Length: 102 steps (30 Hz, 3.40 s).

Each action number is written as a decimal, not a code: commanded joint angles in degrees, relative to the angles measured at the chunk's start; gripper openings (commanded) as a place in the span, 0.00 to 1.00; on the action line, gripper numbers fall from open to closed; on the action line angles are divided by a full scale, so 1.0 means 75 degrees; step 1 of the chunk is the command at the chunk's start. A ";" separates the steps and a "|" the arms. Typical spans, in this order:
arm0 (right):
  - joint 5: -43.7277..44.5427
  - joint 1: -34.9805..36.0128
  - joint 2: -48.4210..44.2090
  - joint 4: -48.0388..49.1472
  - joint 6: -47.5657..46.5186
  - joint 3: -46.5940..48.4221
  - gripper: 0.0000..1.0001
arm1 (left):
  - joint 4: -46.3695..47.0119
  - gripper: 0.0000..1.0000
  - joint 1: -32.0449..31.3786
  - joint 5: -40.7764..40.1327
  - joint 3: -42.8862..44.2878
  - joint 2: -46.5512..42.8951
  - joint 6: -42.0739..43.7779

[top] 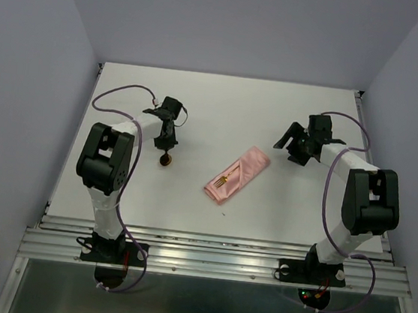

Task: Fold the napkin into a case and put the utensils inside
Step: Pick up the spoon from the center of the board, then stuff the spoon into the folded napkin.

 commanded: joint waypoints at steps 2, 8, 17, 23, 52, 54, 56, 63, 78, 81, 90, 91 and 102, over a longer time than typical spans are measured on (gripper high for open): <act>-0.0016 0.0037 -0.0068 0.0190 -0.0071 0.0102 0.78 | -0.0006 0.04 0.0097 0.0269 -0.0230 0.0153 0.0209; -0.0051 0.0037 -0.0056 0.0202 -0.0083 0.0114 0.78 | 0.0217 0.00 0.0039 0.0796 -0.0230 -0.0243 0.0606; -0.0121 0.0037 0.0084 0.0261 -0.0013 0.0208 0.78 | 0.0358 0.00 -0.1107 0.1371 -0.0125 -0.1627 0.1767; -0.0308 0.0037 0.0365 0.0284 0.0058 0.0512 0.78 | 0.0007 0.00 -0.2046 0.2003 0.0180 -0.1838 0.2142; -0.0801 0.0248 0.2323 0.0589 0.0831 0.1884 0.40 | -0.1505 0.00 -0.3922 0.2544 0.0766 -0.0737 0.2553; -0.0812 0.0248 0.2335 0.0589 0.0831 0.1907 0.40 | -0.1598 0.00 -0.3922 0.2438 0.0766 -0.0644 0.2448; -0.0824 0.0317 0.2358 0.0601 0.0843 0.1930 0.40 | -0.1657 0.00 -0.3922 0.2414 0.0778 -0.0585 0.2389; -0.0859 0.0318 0.2393 0.0647 0.0901 0.1931 0.40 | -0.1950 0.00 -0.4063 0.2367 0.0930 -0.0468 0.2412; -0.1047 0.0388 0.2241 0.0894 0.1136 0.1731 0.41 | -0.2220 0.00 -0.4203 0.2238 0.1328 0.0001 0.2494; -0.1105 0.0388 0.2241 0.0952 0.1148 0.1685 0.41 | -0.2267 0.00 -0.4262 0.2156 0.1434 0.0083 0.2494; -0.1187 0.0459 0.2264 0.1069 0.1195 0.1556 0.41 | -0.2478 0.00 -0.4531 0.1887 0.1914 0.0388 0.2448; -0.1211 0.0459 0.2253 0.1081 0.1218 0.1532 0.41 | -0.2490 0.00 -0.4567 0.1840 0.1973 0.0435 0.2447; -0.1351 0.0599 0.2264 0.1222 0.1312 0.1415 0.41 | -0.2549 0.00 -0.4649 0.1500 0.2418 0.0704 0.2342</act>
